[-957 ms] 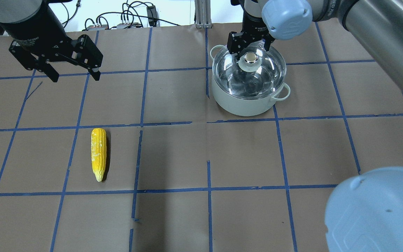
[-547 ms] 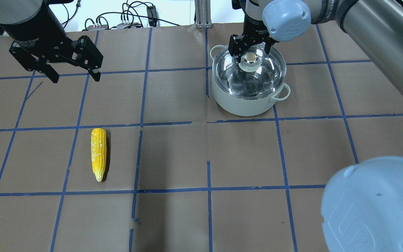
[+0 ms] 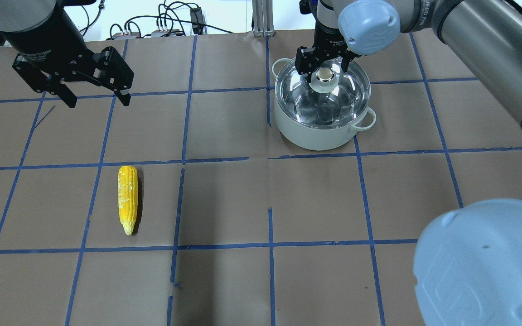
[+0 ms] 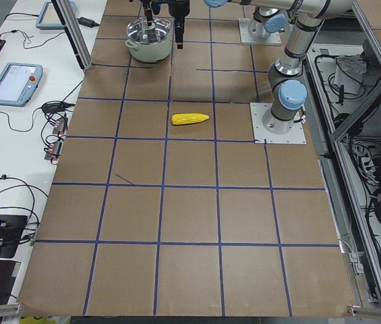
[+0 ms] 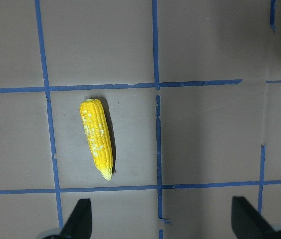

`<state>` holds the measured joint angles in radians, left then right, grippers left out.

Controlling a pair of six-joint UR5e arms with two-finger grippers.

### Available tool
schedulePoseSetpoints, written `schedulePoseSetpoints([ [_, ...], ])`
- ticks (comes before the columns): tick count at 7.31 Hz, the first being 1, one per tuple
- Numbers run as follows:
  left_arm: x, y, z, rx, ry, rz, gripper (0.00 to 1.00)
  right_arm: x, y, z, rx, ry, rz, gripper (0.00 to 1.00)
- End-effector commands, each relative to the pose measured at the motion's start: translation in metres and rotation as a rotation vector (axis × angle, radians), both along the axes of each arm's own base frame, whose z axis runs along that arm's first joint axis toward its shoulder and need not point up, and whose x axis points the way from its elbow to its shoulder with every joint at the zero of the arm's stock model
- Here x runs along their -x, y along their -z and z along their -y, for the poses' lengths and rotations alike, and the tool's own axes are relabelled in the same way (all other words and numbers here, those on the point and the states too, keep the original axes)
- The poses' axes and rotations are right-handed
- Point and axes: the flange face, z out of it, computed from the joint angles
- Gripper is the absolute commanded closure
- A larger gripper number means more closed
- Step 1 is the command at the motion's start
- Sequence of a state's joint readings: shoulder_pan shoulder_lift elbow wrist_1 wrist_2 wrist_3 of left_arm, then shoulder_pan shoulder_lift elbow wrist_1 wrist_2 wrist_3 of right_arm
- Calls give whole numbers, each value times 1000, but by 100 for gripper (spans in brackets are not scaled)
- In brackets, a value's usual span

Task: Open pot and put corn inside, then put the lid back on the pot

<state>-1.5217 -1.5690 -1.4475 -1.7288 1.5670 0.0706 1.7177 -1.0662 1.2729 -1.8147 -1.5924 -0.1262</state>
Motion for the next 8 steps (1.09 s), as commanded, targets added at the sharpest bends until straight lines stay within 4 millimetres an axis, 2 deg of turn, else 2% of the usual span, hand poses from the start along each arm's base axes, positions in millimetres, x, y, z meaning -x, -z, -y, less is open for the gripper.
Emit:
schedulePoseSetpoints([
  [1, 0, 0, 0, 1, 0, -1, 0, -2, 5, 1, -7, 0, 1, 22],
  [3, 0, 0, 0, 1, 0, 1, 0, -3, 6, 2, -8, 0, -1, 44],
  [5, 0, -1, 0, 2, 0, 1, 0, -7, -9, 2, 9, 0, -3, 61],
  [6, 0, -3, 1, 5, 0, 1, 0, -8, -29, 4, 0, -1, -3, 65],
  [7, 0, -3, 1, 7, 0, 1, 0, -4, -61, 6, -17, 2, -4, 67],
  [8, 0, -5, -1, 10, 2, 3, 0, 3, -85, -5, -46, 3, 27, 70],
])
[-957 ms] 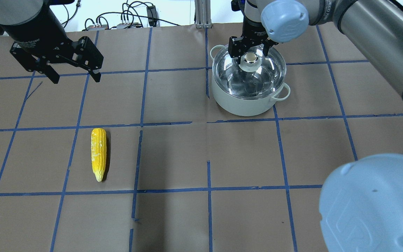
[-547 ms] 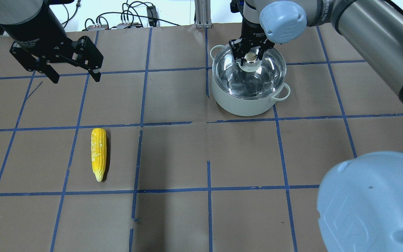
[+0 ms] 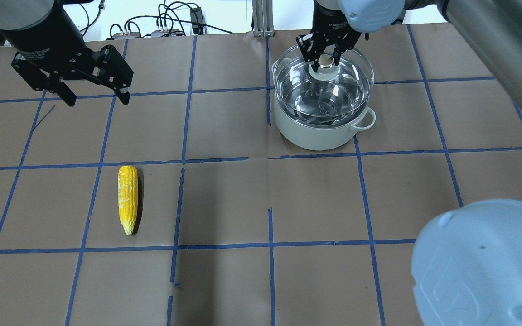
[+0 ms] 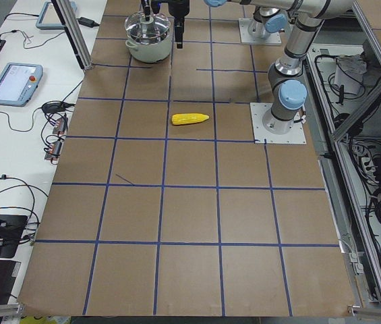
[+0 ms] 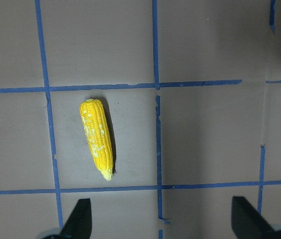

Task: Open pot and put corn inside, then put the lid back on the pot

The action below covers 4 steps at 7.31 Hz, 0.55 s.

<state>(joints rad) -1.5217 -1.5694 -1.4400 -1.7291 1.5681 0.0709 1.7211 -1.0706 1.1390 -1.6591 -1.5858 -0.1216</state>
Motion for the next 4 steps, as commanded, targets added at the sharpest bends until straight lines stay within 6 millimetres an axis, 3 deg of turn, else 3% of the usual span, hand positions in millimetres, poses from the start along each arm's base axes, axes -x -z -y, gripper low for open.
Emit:
schedulePoseSetpoints([
  [1, -7, 3, -9, -8, 18, 4, 0, 17, -62, -43, -74, -3, 59, 71],
  [2, -22, 14, -1, -20, 24, 0, 0, 28, -85, -83, -75, 1, 57, 71],
  [4, -48, 77, 18, -41, -2, -6, 2, 36, -94, -132, -60, 11, 49, 69],
])
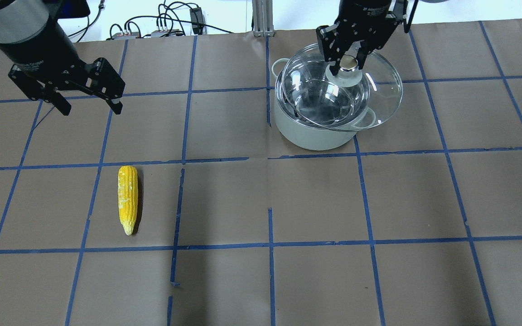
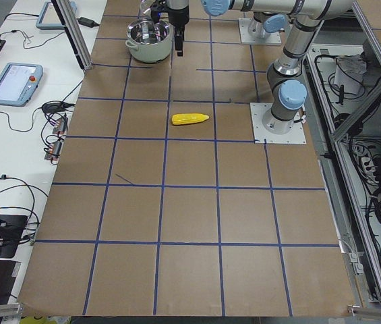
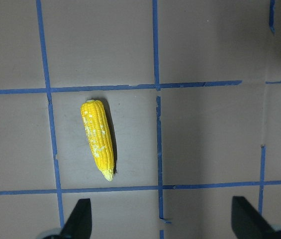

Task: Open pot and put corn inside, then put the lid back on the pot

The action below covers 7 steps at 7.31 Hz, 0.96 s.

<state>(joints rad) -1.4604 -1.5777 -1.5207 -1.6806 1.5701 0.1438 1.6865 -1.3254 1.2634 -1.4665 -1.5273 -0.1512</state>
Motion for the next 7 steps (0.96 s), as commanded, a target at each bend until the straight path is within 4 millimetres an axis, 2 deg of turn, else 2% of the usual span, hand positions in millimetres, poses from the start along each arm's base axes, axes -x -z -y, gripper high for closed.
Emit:
schedulePoseSetpoints([
  [1, -39, 77, 10, 0, -27, -3, 1, -1, -13, -42, 10, 23, -1, 69],
  [2, -61, 115, 3, -6, -38, -8, 1, -4, -13, -43, 6, 52, 8, 68],
  [4, -84, 182, -12, -26, -83, -12, 1, -6, -12, -44, 3, 56, 12, 67],
  [6, -81, 250, -23, -61, -98, -20, 1, -6, -11, -43, 2, 54, 14, 67],
  [7, -82, 274, -20, -30, -95, -11, 1, -7, -12, -44, 3, 56, 16, 67],
])
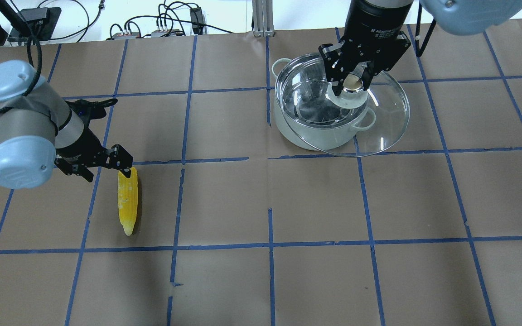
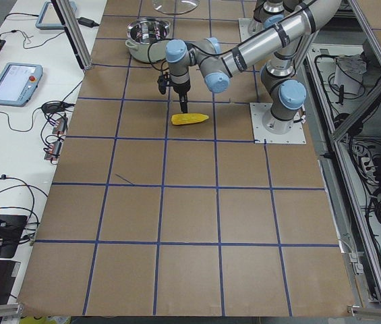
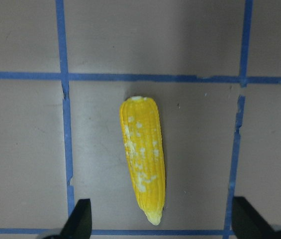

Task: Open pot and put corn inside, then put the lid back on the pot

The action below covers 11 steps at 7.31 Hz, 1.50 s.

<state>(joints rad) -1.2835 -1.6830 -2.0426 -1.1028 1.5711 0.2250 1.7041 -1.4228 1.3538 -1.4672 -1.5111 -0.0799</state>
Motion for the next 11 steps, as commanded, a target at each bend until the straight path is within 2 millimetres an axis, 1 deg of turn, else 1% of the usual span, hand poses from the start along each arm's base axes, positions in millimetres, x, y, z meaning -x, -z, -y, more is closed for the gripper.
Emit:
schedulePoseSetpoints([
  [1, -1, 53, -3, -12, 14, 0, 1, 0, -2, -1, 4, 1, 2, 67],
  [2, -1, 67, -1, -14, 24, -3, 4, -1, -2, -1, 2, 0, 2, 67],
  [3, -2, 79, -1, -15, 23, 0, 12, -1, -2, -1, 3, 3, 2, 67],
  [4, -2, 72, 0, 0, 25, 13, 49, -1, -2, -1, 2, 3, 2, 67],
  [5, -2, 67, 0, 6, 25, 13, 75, -1, -1, -1, 0, 3, 2, 67],
  [6, -2, 67, 0, 7, 25, 13, 85, -1, -1, 0, 2, 3, 2, 67],
  [8, 8, 64, 1, 11, 26, 10, 87, -1, 0, -1, 0, 3, 2, 67],
  [9, 10, 48, 8, 24, 14, 9, 87, -1, 0, -1, 0, 3, 2, 67],
  [10, 19, 14, 23, 16, -10, -42, 87, -1, 0, -1, 0, 5, 1, 67],
  [11, 48, -22, 41, 33, 5, -61, 87, -1, 1, 0, -1, 3, 1, 66],
])
